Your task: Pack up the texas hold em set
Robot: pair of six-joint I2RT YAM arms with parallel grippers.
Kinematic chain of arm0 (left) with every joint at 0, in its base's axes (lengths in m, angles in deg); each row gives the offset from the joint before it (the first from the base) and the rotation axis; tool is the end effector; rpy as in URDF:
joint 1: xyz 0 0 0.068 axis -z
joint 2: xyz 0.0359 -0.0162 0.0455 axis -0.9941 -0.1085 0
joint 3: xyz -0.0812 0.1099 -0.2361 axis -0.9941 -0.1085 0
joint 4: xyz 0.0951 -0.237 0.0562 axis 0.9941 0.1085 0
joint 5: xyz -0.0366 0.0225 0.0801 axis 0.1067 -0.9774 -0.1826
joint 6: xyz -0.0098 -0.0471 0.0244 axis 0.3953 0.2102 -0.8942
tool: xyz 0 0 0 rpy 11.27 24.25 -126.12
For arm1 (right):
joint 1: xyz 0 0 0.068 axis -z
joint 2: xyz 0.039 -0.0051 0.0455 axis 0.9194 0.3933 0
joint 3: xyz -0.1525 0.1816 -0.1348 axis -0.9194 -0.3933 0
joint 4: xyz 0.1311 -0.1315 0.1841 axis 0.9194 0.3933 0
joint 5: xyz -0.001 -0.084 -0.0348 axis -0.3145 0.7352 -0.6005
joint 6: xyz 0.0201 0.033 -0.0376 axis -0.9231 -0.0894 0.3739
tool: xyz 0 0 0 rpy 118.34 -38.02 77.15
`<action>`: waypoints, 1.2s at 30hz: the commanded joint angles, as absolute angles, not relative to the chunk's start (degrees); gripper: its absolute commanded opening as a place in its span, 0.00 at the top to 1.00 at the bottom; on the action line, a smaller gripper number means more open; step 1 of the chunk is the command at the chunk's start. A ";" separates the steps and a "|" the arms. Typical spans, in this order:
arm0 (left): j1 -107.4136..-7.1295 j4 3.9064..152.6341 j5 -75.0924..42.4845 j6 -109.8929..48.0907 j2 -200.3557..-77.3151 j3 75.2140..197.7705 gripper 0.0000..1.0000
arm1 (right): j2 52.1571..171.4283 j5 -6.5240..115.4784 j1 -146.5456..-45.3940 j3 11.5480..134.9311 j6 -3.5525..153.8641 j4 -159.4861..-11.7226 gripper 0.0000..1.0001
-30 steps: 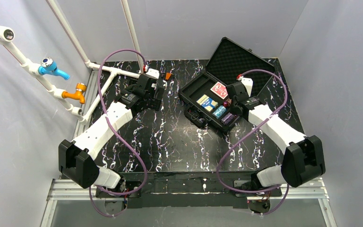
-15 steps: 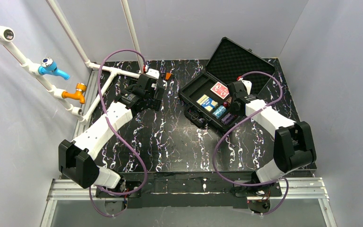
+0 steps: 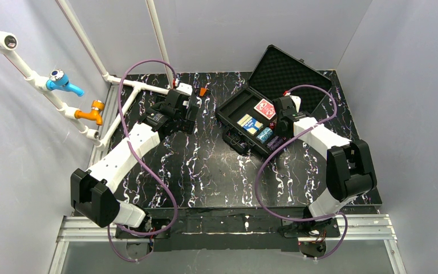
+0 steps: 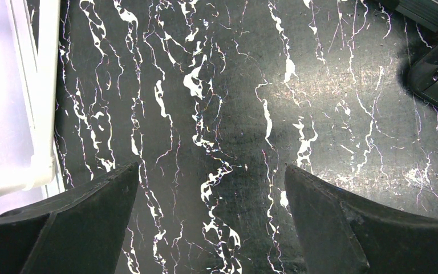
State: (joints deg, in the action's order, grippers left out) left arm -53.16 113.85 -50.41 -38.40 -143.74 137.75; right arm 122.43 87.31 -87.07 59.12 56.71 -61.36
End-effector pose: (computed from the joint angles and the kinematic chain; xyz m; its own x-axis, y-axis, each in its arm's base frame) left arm 0.2719 -0.1429 0.3353 -0.5682 0.2618 -0.7801 0.1324 0.9648 0.2273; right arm 0.3156 0.1001 0.2189 -0.7313 0.1419 -0.6671 0.2521 0.9651 -0.0710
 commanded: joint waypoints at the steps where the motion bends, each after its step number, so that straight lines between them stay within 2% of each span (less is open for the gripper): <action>1: -52.79 114.72 -50.54 -38.15 -143.43 138.59 0.01 | 122.67 86.08 -86.54 61.55 57.27 -62.82 0.84; 6: -52.83 114.74 -50.49 -38.15 -143.50 138.58 0.01 | 122.38 85.23 -86.19 62.00 57.36 -62.50 0.60; 13: -52.83 114.72 -50.49 -38.17 -143.37 138.59 0.01 | 121.27 83.88 -85.74 63.27 57.82 -61.22 0.42; 23: -52.83 114.69 -50.76 -38.21 -143.17 138.59 0.01 | 114.70 86.70 -83.19 64.02 58.47 -60.94 0.04; 36: -52.83 114.74 -50.41 -38.18 -142.89 138.68 0.01 | 115.26 89.66 -72.74 65.19 56.37 -62.71 0.03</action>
